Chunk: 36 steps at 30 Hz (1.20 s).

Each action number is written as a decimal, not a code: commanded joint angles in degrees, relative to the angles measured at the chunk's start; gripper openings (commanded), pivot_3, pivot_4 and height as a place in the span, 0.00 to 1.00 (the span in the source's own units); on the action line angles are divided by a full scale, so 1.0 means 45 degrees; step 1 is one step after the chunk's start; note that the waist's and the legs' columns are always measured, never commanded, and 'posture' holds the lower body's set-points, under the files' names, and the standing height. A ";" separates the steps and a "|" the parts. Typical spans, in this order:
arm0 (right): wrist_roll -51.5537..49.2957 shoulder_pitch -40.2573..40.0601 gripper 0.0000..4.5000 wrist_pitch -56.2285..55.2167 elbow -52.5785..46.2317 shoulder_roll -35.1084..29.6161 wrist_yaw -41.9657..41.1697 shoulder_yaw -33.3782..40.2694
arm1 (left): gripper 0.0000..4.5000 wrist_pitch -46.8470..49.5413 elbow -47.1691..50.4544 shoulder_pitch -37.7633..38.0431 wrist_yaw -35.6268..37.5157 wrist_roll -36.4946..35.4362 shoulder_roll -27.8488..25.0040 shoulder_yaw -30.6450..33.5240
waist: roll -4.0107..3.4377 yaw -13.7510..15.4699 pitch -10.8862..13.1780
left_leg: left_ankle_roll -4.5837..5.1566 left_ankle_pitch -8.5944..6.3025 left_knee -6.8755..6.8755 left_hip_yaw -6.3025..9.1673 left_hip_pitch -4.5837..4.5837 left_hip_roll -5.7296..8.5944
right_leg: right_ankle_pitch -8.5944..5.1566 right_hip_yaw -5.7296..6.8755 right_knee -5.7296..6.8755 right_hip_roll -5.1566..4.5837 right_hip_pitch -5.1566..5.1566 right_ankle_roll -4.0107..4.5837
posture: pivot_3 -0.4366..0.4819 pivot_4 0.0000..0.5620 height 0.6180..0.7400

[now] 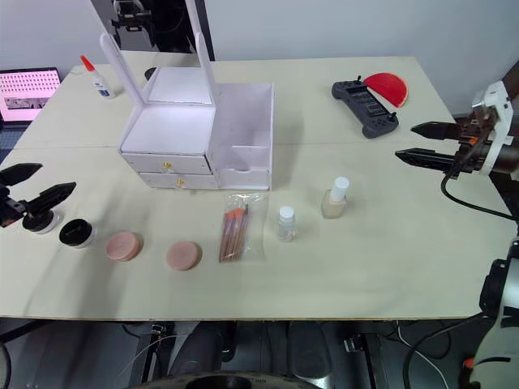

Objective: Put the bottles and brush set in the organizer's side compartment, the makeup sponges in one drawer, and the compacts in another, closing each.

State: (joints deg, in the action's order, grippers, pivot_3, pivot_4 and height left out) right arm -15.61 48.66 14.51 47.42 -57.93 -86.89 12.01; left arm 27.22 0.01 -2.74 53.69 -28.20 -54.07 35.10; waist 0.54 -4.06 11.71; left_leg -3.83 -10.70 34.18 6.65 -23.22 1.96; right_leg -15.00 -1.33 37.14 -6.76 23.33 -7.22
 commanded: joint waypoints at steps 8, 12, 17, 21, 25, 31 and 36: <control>-0.0298 0.0181 1.00 -0.0715 0.0294 -0.0480 0.0176 0.0456 | 0.99 -0.0168 -0.0456 -0.0248 0.0322 -0.0119 -0.0373 0.0321 | 0.0000 0.0026 0.0000 | 0.0000 0.0000 0.0001 0.0000 -0.0004 0.0000 | -0.0001 0.0001 -0.0002 0.0000 -0.0001 0.0001 | 0.48 0.27 1.00; -0.0378 0.0052 1.00 -0.0960 0.0417 -0.0522 0.0227 0.0573 | 0.99 -0.0100 -0.0697 -0.0783 0.0549 -0.0294 -0.0580 0.0228 | 0.0000 0.0026 0.0000 | 0.0000 0.0000 0.0001 0.0001 -0.0003 0.0000 | -0.0001 0.0002 -0.0001 0.0001 0.0000 0.0001 | 0.48 0.27 1.00; -0.0854 -0.0706 1.00 -0.0568 -0.0403 -0.0687 0.0208 0.0954 | 0.99 0.1493 0.0332 -0.2041 0.1021 -0.1674 -0.0783 -0.0377 | 0.0001 0.0073 0.0000 | 0.0000 0.0001 0.0003 0.0002 -0.0010 0.0002 | 0.0002 0.0002 -0.0004 -0.0001 -0.0005 -0.0007 | 0.48 0.27 1.00; -0.1846 -0.2509 1.00 0.1121 -0.3042 -0.0897 0.0279 0.1696 | 0.99 0.2892 0.1722 -0.3829 0.1059 -0.2958 -0.0707 -0.1870 | 0.0001 0.0105 0.0000 | 0.0001 0.0001 0.0002 0.0006 -0.0014 0.0004 | -0.0001 0.0000 0.0000 0.0000 -0.0004 -0.0024 | 0.48 0.27 1.00; -0.2693 -0.6004 1.00 0.3505 -0.7310 -0.1104 0.1378 0.3078 | 0.99 0.4466 0.3712 -0.5943 0.0906 -0.4492 0.0114 -0.3970 | 0.0004 0.0374 0.0001 | 0.0001 0.0001 0.0022 0.0014 -0.0029 0.0006 | 0.0026 0.0001 0.0002 0.0002 -0.0009 -0.0093 | 0.48 0.27 1.00; -0.3933 -1.0193 1.00 0.5519 -1.2646 0.0157 0.3444 0.5931 | 0.99 0.4006 0.4214 -0.7351 0.1713 -0.4446 0.1426 -0.6205 | 0.0004 0.0368 -0.0001 | 0.0003 0.0001 0.0050 0.0003 -0.0015 -0.0002 | 0.0032 -0.0005 0.0011 0.0013 -0.0022 -0.0099 | 0.48 0.27 1.00; -0.4466 -1.2738 1.00 0.6175 -1.5443 0.1501 0.4804 0.7361 | 0.99 0.3876 0.4198 -0.8320 0.2293 -0.4153 0.1890 -0.7398 | 0.0022 0.0405 0.0004 | 0.0008 -0.0003 0.0177 0.0002 -0.0056 0.0001 | 0.0007 -0.0004 -0.0013 0.0015 -0.0058 -0.0091 | 0.48 0.27 1.00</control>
State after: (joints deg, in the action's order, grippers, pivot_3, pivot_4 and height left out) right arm -33.66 -7.88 41.35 -17.62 -51.81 -67.52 41.69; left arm 45.45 17.95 -38.27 63.30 -46.65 -45.79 1.64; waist 0.64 -2.24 11.73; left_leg -3.79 -10.73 35.06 6.63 -23.50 1.97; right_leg -14.94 -1.36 37.05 -6.72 23.04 -7.65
